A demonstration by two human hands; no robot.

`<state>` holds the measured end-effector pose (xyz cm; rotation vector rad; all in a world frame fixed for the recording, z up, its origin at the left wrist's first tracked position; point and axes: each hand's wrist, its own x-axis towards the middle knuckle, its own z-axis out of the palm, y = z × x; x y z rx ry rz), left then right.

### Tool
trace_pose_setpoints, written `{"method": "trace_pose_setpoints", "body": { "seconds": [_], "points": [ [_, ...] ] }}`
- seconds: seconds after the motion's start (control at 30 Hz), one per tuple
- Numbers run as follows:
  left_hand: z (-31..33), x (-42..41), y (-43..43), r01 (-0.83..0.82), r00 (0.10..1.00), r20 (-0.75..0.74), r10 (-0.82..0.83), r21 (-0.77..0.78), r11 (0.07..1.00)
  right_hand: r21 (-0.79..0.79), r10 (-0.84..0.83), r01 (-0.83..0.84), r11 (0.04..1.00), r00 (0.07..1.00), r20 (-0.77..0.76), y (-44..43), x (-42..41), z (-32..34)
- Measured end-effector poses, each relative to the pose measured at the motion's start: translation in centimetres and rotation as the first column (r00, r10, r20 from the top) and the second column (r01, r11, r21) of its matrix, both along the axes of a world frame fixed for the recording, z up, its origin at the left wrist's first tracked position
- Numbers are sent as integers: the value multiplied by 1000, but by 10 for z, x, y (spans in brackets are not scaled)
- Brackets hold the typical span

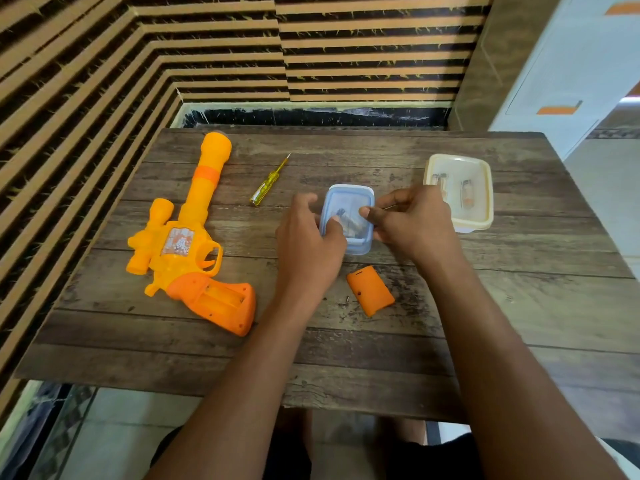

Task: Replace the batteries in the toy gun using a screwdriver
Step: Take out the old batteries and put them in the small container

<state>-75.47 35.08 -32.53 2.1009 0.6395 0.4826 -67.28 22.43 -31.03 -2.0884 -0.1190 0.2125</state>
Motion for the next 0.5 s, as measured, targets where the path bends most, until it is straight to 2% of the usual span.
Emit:
{"method": "trace_pose_setpoints", "body": {
  "seconds": [0.17,0.3,0.5],
  "points": [
    [-4,4,2,-38,999,-19,37,-56,998,-28,-12,14,1000,997,70,7,-2,-2],
    [-1,4,3,-57,998,-1,58,-108,992,53,-9,6,999,998,61,9,-3,-7],
    [4,4,4,-106,991,47,125,-289,951,79,42,-53,995,989,144,11,-8,0]
  ]
}}
